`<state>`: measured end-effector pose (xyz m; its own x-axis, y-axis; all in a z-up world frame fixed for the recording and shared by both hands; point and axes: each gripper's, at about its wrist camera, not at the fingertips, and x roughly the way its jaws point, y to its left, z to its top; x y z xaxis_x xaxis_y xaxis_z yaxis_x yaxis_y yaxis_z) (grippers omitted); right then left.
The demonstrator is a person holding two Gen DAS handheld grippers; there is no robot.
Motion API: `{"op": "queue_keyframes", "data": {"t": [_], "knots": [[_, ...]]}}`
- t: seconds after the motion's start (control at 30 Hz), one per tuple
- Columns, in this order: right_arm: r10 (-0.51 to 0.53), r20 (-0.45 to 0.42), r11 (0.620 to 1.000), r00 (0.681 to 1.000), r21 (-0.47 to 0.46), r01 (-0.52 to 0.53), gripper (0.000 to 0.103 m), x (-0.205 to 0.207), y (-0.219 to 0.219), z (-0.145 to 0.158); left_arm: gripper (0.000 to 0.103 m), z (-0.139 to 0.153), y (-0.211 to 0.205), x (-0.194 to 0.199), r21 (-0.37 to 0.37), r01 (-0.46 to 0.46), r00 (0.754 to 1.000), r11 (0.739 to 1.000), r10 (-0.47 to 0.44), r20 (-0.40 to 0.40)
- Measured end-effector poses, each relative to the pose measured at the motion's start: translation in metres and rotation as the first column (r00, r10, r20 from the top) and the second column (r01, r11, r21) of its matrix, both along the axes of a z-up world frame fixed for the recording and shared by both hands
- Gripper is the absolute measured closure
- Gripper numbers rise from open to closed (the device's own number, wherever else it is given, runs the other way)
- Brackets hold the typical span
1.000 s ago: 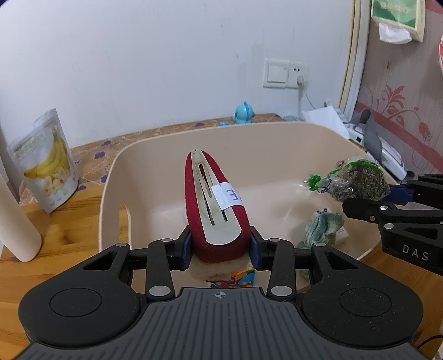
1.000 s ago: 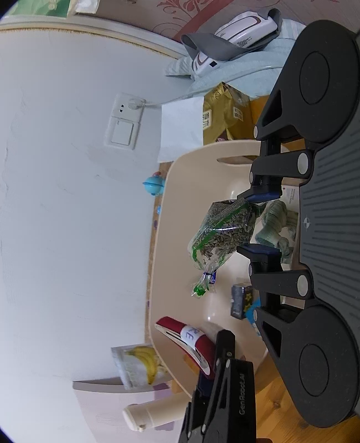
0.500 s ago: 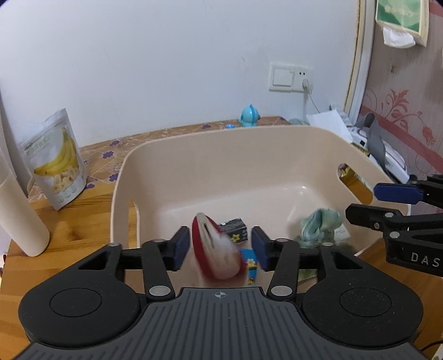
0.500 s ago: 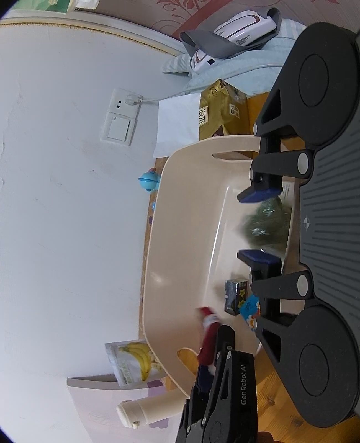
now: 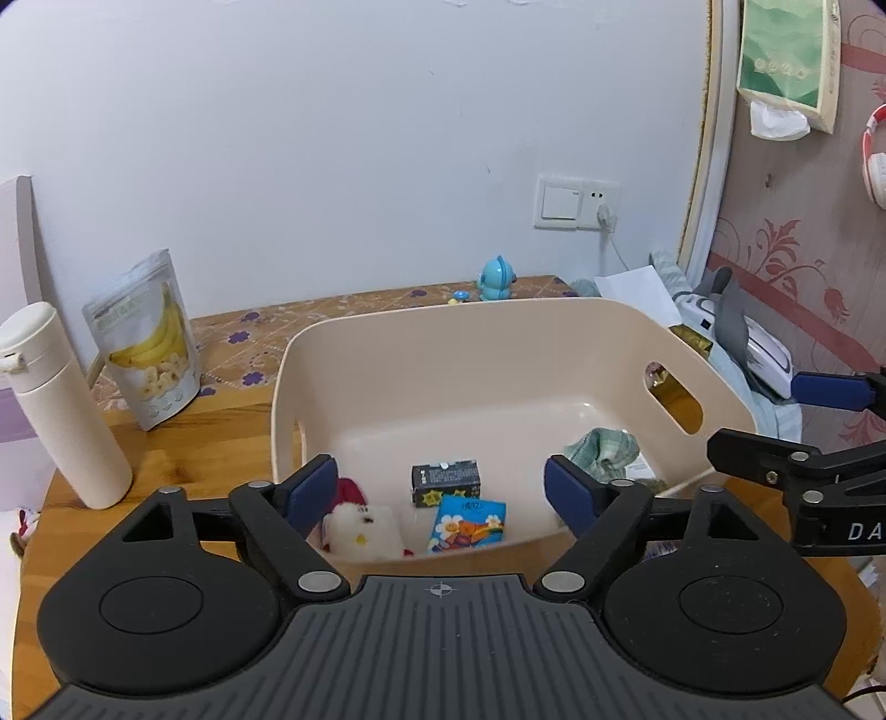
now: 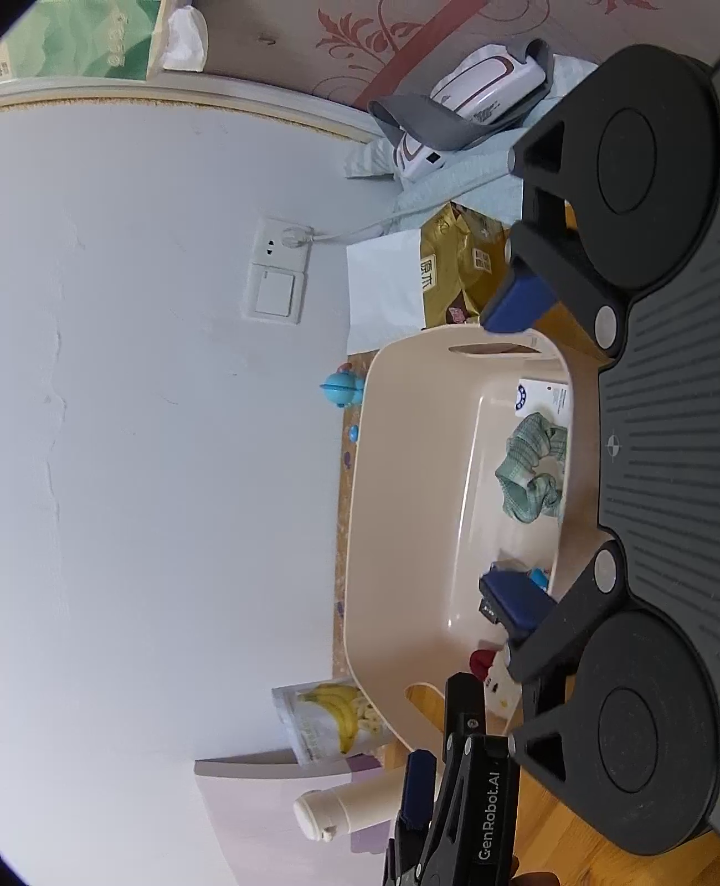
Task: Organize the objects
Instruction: 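Open both grippers to drop the clip and herb bag into the bin, then move both grippers back toward the black box and white plush toy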
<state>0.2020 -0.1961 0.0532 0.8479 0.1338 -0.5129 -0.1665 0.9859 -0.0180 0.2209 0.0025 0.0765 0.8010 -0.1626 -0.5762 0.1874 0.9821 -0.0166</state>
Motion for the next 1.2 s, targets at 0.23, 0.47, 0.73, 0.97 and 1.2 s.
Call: {"op": "queue_keyframes", "data": {"t": [0.23,0.47,0.73,0.97,1.2], "knots": [[0.0,0.004,1.0,1.0,-0.011,0.0,0.0,-0.018,-0.001,0.0,0.016,0.001,0.008,-0.023,0.008,-0.022,1.0,1.0,0.022,0.012],[-0.006,-0.022,1.0,1.0,-0.01,0.006,0.0,-0.034,-0.006,-0.009,0.015,-0.004,0.018,-0.04,0.022,-0.022,1.0,1.0,0.022,0.002],[-0.032,-0.075,0.999,0.997,-0.012,0.031,0.0,-0.049,-0.011,-0.025,0.015,-0.021,0.019,-0.052,0.025,-0.003,0.999,1.0,0.004,-0.04],[-0.036,-0.117,0.999,0.993,-0.004,0.036,0.0,-0.059,-0.014,-0.035,0.015,-0.036,0.015,-0.057,0.028,0.011,0.997,1.0,-0.009,-0.075],[-0.019,-0.146,1.0,0.989,-0.003,0.019,0.0,-0.064,-0.009,-0.042,0.015,-0.05,0.013,-0.059,0.038,0.016,0.993,0.999,-0.011,-0.114]]}}
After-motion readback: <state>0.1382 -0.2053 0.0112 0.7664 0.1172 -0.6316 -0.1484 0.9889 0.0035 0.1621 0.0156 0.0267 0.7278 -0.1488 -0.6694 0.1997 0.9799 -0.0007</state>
